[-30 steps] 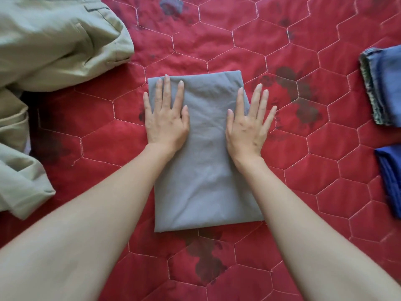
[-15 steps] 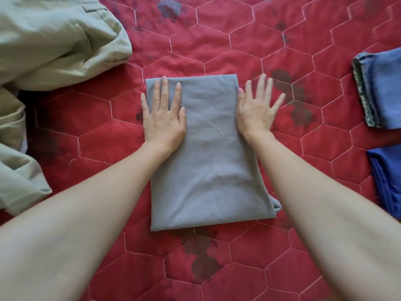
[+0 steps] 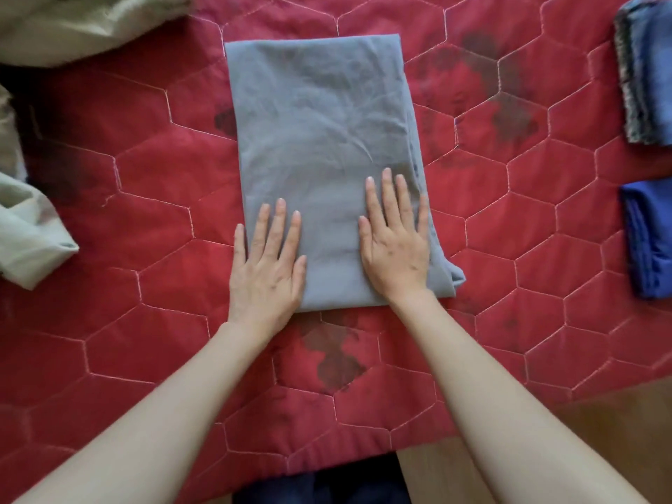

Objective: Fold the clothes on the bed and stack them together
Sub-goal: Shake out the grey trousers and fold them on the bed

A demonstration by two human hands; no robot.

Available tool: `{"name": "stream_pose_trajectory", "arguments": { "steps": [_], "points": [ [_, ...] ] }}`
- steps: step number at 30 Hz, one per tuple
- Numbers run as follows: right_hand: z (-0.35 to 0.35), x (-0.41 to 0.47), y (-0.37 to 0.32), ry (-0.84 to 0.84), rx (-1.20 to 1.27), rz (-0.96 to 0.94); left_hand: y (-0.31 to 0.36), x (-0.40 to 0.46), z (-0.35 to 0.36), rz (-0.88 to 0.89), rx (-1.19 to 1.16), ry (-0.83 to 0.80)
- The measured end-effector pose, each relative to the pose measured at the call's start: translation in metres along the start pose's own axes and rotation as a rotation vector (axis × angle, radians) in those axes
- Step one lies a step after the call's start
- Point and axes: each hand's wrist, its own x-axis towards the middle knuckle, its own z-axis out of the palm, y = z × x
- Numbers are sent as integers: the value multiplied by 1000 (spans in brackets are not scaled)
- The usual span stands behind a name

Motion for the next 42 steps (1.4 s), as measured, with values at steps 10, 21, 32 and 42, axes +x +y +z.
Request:
{"name": "stream_pose_trajectory", "arguments": {
  "steps": [10, 21, 32, 42],
  "points": [
    [-24, -21, -21, 141, 72, 181, 3, 3, -6, 77, 62, -45],
    [12, -65, 11, 82, 17, 149, -21, 167, -29, 336, 184, -24],
    [7, -62, 6, 93, 41, 188, -46, 257, -68, 445, 174, -93],
    [-29, -65, 7, 25, 135, 248, -48, 100, -62, -254, -69, -77]
  ]
}}
